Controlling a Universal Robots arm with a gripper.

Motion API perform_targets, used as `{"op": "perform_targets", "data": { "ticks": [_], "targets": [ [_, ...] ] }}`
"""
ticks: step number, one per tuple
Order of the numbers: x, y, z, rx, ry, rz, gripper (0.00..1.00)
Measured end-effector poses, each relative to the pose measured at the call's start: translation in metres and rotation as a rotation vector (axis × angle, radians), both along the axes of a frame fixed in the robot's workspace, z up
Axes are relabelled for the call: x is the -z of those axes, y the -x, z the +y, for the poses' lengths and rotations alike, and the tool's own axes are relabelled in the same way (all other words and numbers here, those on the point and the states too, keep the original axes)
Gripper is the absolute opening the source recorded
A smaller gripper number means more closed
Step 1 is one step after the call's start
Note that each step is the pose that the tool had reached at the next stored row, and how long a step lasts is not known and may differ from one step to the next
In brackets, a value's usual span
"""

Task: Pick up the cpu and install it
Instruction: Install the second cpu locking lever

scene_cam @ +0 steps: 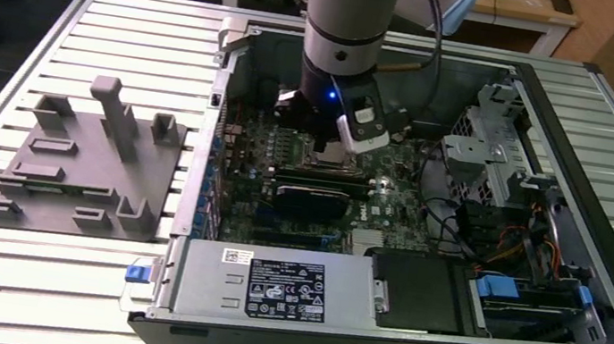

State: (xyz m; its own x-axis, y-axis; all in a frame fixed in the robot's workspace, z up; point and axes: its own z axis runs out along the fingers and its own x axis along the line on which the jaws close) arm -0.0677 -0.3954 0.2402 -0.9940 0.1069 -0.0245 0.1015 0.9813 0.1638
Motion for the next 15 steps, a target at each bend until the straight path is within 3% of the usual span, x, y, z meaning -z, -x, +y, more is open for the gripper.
{"op": "perform_targets", "data": {
  "ticks": [10,15],
  "targets": [
    [0.0040,-0.018,0.0111,0.002,0.0132,0.0000,0.11],
    [0.0059,-0.026,0.0193,0.002,0.0200,0.0002,0.11]
  ]
}}
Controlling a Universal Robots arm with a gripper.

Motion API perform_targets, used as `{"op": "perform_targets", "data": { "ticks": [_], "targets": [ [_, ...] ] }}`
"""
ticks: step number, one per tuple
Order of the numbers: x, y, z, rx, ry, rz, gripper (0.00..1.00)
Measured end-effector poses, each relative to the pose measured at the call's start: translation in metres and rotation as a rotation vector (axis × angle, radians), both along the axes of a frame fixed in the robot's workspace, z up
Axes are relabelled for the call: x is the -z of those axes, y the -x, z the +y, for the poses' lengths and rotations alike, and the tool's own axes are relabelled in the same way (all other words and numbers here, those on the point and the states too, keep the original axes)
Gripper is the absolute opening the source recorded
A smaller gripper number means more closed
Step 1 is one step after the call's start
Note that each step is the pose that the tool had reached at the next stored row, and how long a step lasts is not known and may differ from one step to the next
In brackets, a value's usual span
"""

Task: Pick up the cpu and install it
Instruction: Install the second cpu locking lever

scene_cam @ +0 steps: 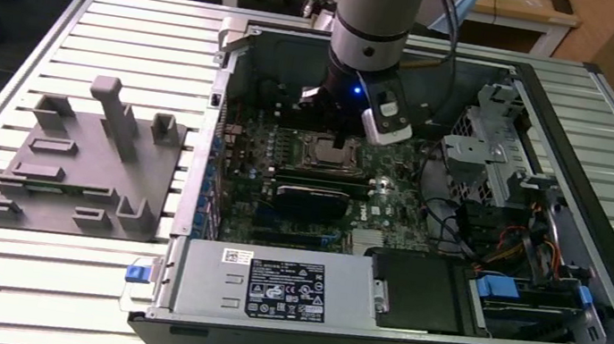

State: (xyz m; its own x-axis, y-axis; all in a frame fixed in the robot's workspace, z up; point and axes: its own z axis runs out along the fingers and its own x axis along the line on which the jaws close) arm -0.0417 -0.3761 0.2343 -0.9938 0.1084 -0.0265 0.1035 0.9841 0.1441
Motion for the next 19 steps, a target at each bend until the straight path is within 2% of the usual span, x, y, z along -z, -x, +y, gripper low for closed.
{"op": "perform_targets", "data": {
  "ticks": [4,7,9,14,19],
  "targets": [
    [0.0015,-0.004,0.0075,0.000,0.0089,0.0006,0.11],
    [0.0023,-0.004,0.0105,0.000,0.0276,0.0012,0.11],
    [0.0032,-0.004,0.0125,0.000,0.0363,0.0015,0.11],
    [0.0055,-0.004,0.0172,0.000,0.0470,0.0014,0.11],
    [0.0063,0.000,0.0178,0.000,0.0488,0.0011,0.11]
  ]
}}
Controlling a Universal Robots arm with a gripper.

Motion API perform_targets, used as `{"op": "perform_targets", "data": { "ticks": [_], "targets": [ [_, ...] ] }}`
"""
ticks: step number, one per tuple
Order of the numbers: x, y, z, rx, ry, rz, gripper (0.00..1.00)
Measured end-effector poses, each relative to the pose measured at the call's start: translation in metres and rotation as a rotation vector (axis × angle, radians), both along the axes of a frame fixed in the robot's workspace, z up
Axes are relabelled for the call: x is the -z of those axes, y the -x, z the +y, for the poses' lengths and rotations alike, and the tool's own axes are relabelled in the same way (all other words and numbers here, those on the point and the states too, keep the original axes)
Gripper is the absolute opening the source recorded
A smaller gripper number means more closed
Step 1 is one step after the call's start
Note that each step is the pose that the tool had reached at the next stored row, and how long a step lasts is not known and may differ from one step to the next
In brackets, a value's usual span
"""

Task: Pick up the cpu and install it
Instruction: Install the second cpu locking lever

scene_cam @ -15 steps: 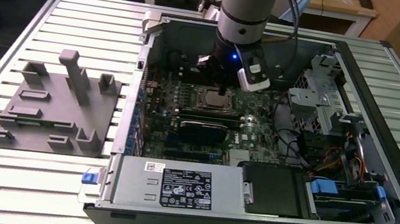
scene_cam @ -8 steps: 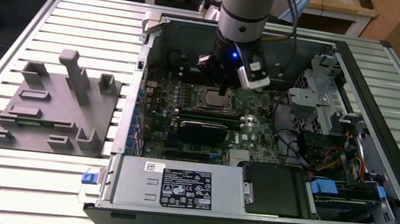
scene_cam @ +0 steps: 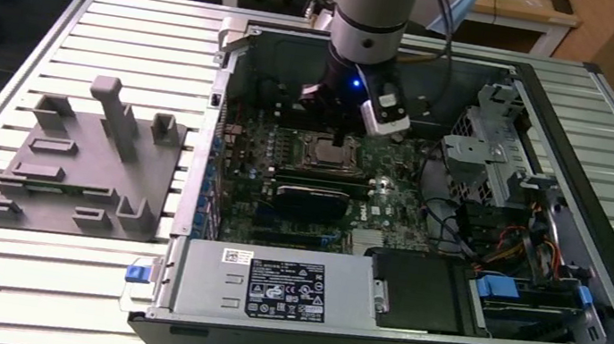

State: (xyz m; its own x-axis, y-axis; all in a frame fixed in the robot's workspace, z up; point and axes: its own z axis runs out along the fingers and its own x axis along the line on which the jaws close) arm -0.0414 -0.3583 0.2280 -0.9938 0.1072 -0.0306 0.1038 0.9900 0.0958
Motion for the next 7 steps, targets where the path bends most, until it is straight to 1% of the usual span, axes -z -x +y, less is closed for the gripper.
{"op": "perform_targets", "data": {
  "ticks": [7],
  "targets": [
    [0.0000,0.0008,0.0000,0.000,-0.0001,-0.0004,0.11]
  ]
}}
